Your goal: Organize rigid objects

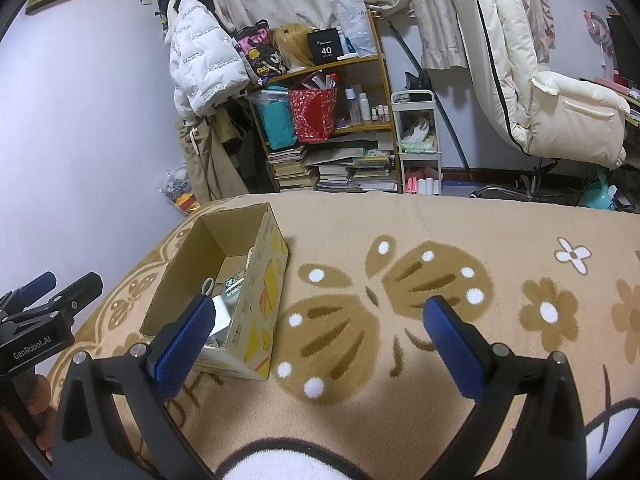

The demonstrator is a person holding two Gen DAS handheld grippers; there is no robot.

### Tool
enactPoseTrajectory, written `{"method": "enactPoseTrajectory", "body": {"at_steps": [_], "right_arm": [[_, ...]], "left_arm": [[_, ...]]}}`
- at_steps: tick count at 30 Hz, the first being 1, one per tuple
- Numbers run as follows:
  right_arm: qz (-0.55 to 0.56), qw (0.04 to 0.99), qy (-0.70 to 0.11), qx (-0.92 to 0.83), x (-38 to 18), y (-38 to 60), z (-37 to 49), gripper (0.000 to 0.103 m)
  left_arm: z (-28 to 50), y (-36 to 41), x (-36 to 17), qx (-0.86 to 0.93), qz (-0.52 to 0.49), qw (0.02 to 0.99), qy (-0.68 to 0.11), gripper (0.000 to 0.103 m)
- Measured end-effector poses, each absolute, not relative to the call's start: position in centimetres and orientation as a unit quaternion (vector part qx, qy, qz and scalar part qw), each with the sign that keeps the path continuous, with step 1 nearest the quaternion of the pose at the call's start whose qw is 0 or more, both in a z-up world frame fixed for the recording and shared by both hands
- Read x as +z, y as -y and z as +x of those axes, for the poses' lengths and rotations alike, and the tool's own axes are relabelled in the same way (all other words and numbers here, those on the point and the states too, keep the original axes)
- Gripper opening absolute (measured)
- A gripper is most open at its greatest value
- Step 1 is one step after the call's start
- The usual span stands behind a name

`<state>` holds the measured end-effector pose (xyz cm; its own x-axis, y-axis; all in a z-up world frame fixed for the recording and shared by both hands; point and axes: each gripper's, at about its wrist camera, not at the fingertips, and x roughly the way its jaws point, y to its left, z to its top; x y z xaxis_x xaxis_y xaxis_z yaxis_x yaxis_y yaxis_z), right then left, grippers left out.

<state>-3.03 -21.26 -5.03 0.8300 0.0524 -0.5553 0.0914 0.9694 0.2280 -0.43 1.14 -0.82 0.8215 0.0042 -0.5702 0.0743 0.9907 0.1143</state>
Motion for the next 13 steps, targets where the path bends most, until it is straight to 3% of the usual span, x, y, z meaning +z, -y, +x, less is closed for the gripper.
{"method": "enactPoseTrajectory", "body": {"at_steps": [13], "right_arm": [[0.123,0.949,-0.291,-0.011,-5.11,21.07,-3.03,0.103]], "left_arm": [[-0.46,-1.16,-0.66,-0.021,0.065,0.952,-0.299,0.103]]}}
